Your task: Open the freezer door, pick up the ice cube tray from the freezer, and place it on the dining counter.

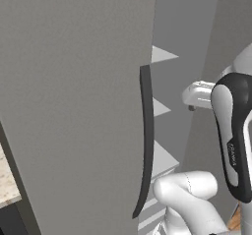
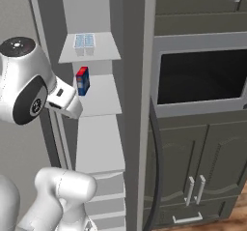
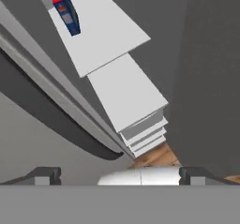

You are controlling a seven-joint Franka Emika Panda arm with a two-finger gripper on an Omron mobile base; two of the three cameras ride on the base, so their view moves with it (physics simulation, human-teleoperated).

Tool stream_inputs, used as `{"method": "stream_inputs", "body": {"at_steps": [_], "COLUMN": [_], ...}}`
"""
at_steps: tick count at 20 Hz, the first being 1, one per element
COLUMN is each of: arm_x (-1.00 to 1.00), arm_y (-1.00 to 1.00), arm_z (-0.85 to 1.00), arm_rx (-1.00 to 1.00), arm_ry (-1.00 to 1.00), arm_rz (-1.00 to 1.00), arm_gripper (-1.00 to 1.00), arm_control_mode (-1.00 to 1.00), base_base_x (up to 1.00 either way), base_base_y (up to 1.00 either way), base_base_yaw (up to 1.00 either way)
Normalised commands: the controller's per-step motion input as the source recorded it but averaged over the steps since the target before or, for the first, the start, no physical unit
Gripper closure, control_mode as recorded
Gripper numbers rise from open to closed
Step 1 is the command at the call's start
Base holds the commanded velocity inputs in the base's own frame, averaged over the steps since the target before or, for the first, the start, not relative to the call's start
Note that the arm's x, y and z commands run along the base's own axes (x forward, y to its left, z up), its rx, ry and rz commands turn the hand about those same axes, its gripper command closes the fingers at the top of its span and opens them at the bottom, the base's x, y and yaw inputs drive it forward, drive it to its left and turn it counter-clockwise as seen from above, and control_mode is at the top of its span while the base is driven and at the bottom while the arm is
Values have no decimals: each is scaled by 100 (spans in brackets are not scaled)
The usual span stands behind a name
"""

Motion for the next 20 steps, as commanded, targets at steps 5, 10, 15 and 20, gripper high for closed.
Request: {"method": "stream_inputs", "body": {"at_steps": [5,10,15,20], "arm_x": [10,9,5,18], "arm_y": [0,0,0,0], "arm_z": [12,2,0,2], "arm_rx": [16,18,17,22], "arm_ry": [-4,-9,-16,-16], "arm_rz": [-16,-15,-12,-10], "arm_gripper": [-100,-100,-100,-100], "arm_control_mode": [-100,-100,-100,-100], "base_base_x": [0,0,0,0], "base_base_y": [0,0,0,0], "base_base_yaw": [0,0,0,0]}}
